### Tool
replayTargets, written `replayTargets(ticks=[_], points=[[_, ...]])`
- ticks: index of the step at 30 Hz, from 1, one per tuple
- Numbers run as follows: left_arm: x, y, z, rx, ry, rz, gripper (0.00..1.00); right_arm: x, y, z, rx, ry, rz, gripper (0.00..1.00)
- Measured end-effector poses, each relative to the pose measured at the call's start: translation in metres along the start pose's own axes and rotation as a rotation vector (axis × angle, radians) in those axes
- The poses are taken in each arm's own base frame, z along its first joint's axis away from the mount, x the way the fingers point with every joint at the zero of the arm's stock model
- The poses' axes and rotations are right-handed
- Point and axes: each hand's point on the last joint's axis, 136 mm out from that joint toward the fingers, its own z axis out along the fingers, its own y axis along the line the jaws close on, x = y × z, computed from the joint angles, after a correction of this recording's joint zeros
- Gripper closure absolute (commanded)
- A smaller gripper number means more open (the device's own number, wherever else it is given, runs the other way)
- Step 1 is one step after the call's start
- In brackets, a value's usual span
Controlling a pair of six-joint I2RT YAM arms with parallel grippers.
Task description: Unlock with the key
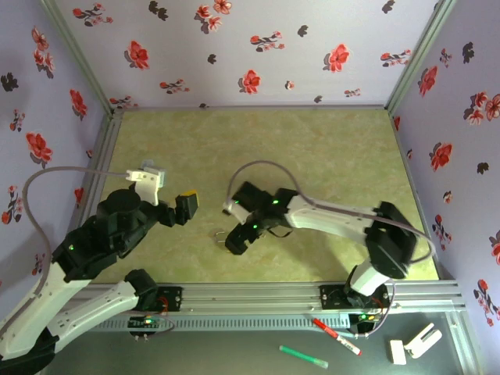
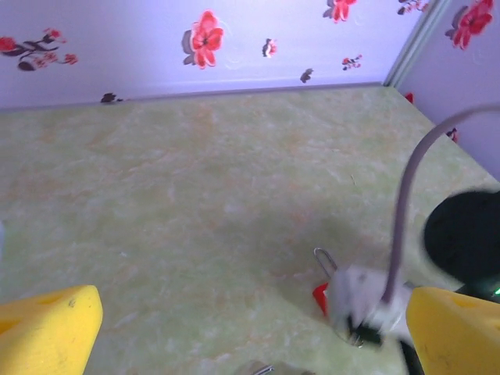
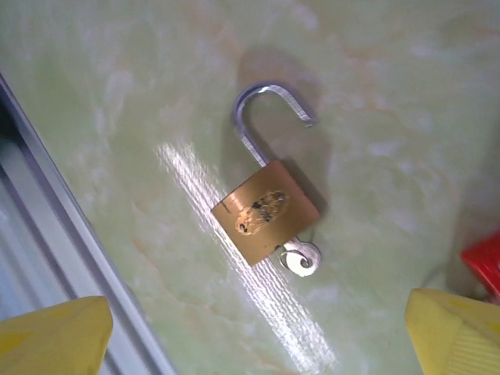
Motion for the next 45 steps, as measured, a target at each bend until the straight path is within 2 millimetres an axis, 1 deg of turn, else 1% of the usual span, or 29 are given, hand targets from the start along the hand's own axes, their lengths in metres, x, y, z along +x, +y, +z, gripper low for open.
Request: replayTargets(ticks=[4, 7, 10, 13, 17, 21, 24, 27, 28, 29, 32, 33, 36, 38, 41, 45], points=[[0.008, 0.009, -0.004, -0.047, 0.042, -0.025, 0.0, 0.007, 0.004, 0.037, 0.028, 0.149, -0.185, 0.06], [0.014, 0.013, -0.003, -0.07, 0.068, -0.024, 0.0, 0.014, -0.004, 0.053, 0.044, 0.219, -0.25, 0.06], [0.018, 0.015, -0.002, -0.082, 0.084, -0.018, 0.0, 0.018, -0.009, 0.059, 0.06, 0.256, -0.288, 0.06], [0.02, 0.016, -0.002, -0.087, 0.095, -0.013, 0.0, 0.013, -0.011, 0.06, 0.068, 0.252, -0.316, 0.07], [0.021, 0.018, -0.002, -0.092, 0.097, -0.012, 0.0, 0.006, -0.012, 0.062, 0.077, 0.247, -0.337, 0.11], [0.021, 0.018, -0.002, -0.099, 0.097, -0.01, 0.0, 0.01, -0.014, 0.069, 0.077, 0.268, -0.341, 0.15], [0.021, 0.019, -0.002, -0.103, 0.098, -0.008, 0.0, 0.011, -0.016, 0.071, 0.081, 0.272, -0.341, 0.22], [0.021, 0.02, -0.002, -0.106, 0.098, -0.008, 0.0, 0.009, -0.018, 0.071, 0.091, 0.267, -0.337, 0.37], [0.021, 0.02, -0.002, -0.107, 0.097, -0.008, 0.0, 0.009, -0.018, 0.071, 0.093, 0.267, -0.332, 0.44], [0.021, 0.02, -0.002, -0.107, 0.097, -0.007, 0.0, 0.009, -0.018, 0.071, 0.097, 0.266, -0.323, 0.51], [0.02, 0.02, -0.002, -0.107, 0.098, -0.004, 0.0, 0.007, -0.019, 0.071, 0.111, 0.259, -0.287, 0.65], [0.02, 0.019, -0.002, -0.106, 0.096, -0.004, 0.0, 0.006, -0.019, 0.071, 0.119, 0.256, -0.269, 0.68], [0.016, 0.018, -0.003, -0.103, 0.088, -0.007, 0.0, 0.002, -0.024, 0.07, 0.166, 0.258, -0.192, 0.74], [0.014, 0.018, -0.004, -0.102, 0.085, -0.009, 0.0, -0.002, -0.027, 0.071, 0.191, 0.265, -0.112, 0.76], [0.014, 0.018, -0.004, -0.103, 0.086, -0.008, 0.0, -0.014, -0.032, 0.074, 0.224, 0.255, 0.078, 0.87], [0.014, 0.018, -0.004, -0.103, 0.084, -0.009, 0.0, -0.032, -0.051, 0.077, 0.279, 0.185, 0.379, 0.86]])
